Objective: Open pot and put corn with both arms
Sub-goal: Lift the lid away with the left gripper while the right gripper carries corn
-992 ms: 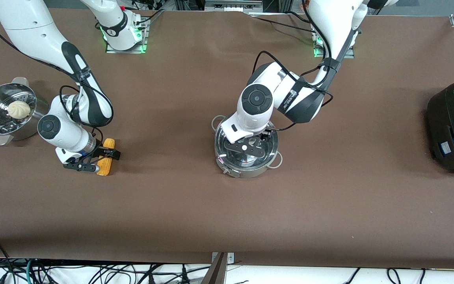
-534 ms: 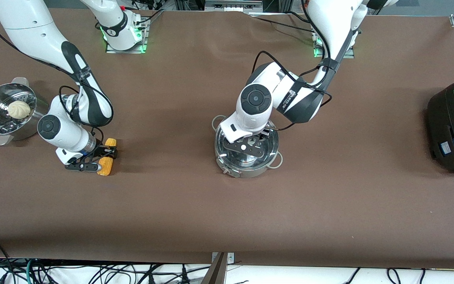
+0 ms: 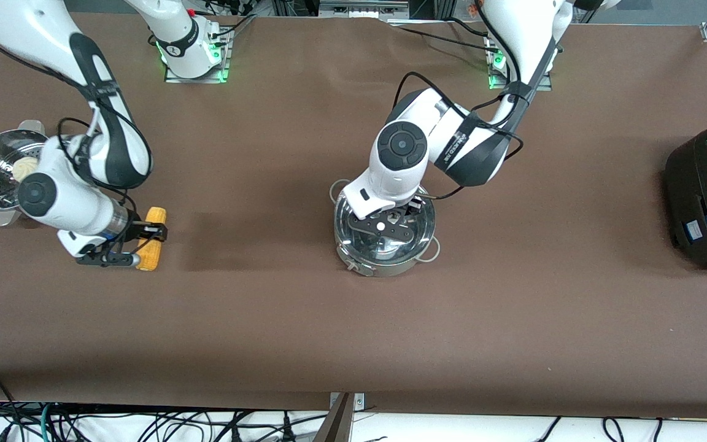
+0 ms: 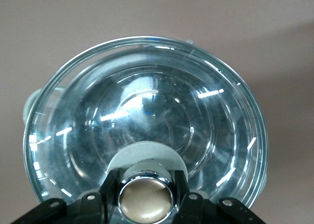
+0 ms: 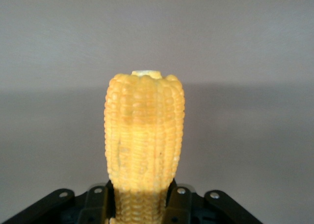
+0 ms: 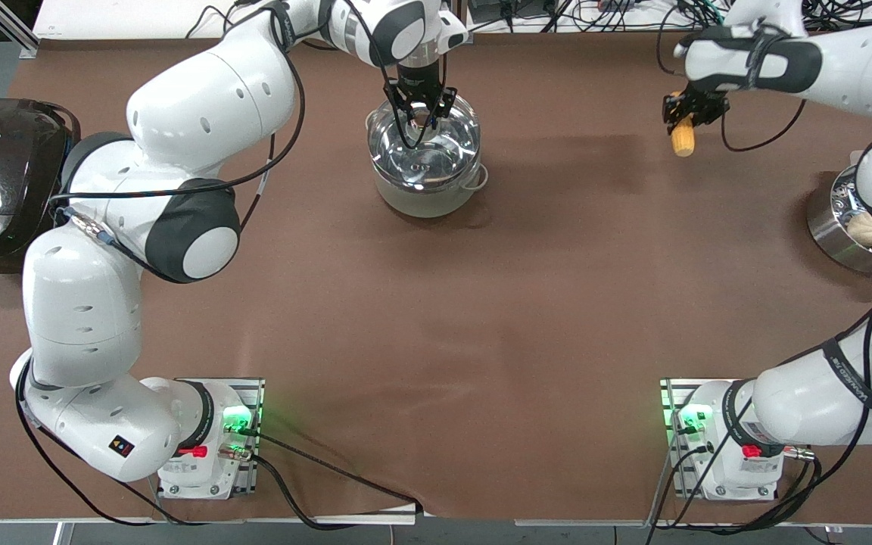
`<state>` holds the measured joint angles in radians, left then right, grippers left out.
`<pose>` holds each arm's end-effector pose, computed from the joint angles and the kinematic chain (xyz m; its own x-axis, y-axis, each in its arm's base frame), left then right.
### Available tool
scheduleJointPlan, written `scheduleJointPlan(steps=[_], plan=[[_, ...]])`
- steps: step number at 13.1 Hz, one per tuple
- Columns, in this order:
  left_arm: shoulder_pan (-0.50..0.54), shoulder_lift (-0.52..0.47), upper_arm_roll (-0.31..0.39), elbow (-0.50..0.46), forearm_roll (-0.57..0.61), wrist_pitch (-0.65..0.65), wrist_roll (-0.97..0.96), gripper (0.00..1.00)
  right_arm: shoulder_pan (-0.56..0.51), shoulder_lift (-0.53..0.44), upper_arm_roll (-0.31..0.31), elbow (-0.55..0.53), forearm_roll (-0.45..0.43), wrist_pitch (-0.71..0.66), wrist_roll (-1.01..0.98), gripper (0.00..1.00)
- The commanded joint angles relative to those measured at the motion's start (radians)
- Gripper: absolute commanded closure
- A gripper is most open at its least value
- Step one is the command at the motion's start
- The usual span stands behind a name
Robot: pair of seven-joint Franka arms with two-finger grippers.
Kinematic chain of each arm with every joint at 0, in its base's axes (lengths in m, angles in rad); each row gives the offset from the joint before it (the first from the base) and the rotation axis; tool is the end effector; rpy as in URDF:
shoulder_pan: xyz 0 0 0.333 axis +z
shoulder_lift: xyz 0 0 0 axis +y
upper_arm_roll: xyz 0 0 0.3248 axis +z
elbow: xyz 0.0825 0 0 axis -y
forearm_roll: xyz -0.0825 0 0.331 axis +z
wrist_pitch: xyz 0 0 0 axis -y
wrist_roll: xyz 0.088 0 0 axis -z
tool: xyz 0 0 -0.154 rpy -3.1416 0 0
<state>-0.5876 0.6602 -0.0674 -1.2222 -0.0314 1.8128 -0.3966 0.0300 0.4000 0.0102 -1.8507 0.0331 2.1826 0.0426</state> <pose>0.5447 -0.4101 0.3572 0.9676 -0.2357 -0.0910 -0.2330 -0.9717 0.0391 0.5885 0.0258 0.2965 0.9973 -0.0220 -0.0696 -0.0239 -0.9994 -0.0268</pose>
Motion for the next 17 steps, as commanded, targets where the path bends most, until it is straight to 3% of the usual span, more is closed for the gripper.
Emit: scheduleJointPlan(steps=[1,4,6,8,10,13,17], plan=[[0.012,-0.088,0.009,0.007,0.018,-0.120,-0.011,0.82,-0.001,-0.052,0.007,0.068,0.005,-0.134,-0.013,1.00],[0.018,-0.160,0.009,0.001,0.024,-0.347,-0.010,0.85,-0.001,-0.115,0.033,0.122,0.005,-0.255,-0.001,1.00],[0.041,-0.204,0.011,0.001,0.025,-0.475,-0.005,0.92,-0.001,-0.130,0.072,0.189,0.010,-0.346,0.006,1.00],[0.107,-0.250,0.011,0.001,0.028,-0.547,0.022,0.92,0.004,-0.130,0.130,0.250,0.008,-0.404,0.118,1.00],[0.201,-0.292,0.011,0.000,0.030,-0.572,0.080,0.92,0.028,-0.127,0.200,0.268,-0.004,-0.411,0.274,1.00],[0.355,-0.324,0.011,0.000,0.048,-0.578,0.282,0.91,0.150,-0.119,0.208,0.284,-0.001,-0.399,0.409,1.00],[0.521,-0.321,0.011,-0.008,0.050,-0.572,0.493,0.91,0.329,-0.006,0.208,0.457,-0.002,-0.397,0.609,1.00]])
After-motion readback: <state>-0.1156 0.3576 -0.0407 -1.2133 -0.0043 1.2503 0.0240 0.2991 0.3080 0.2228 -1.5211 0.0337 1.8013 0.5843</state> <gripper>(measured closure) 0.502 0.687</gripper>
